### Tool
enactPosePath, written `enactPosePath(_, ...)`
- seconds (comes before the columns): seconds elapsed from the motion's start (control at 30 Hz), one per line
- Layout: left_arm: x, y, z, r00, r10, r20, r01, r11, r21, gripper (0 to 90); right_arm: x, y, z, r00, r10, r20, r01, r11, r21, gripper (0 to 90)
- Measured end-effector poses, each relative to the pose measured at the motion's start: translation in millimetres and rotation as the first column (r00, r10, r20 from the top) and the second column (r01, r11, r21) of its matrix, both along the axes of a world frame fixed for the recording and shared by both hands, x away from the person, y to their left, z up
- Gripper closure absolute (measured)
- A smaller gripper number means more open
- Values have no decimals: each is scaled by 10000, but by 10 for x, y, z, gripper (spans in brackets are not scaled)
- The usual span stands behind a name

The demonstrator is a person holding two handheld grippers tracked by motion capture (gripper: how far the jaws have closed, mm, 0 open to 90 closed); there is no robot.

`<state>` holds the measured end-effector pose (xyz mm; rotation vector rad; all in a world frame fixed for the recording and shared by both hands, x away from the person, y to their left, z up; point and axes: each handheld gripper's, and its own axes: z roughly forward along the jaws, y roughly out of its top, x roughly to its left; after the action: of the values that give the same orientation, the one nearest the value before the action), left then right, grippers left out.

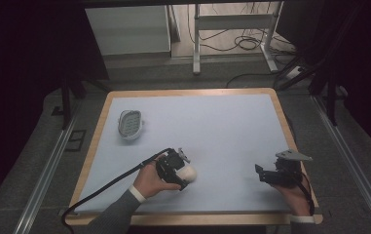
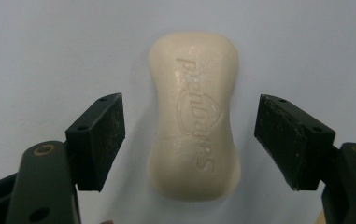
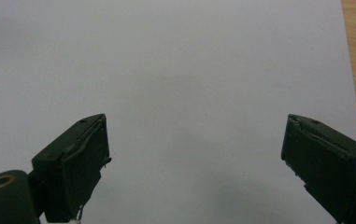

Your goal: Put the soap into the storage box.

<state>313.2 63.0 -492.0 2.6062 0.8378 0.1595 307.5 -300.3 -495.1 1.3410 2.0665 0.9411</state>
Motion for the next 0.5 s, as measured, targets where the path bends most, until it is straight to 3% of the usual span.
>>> enactPosePath(0.5,-2,-62,-113,9999,-3,-101,6,9996,293,353,-1,-24,4,9999,-118,38,118,9999,24,75)
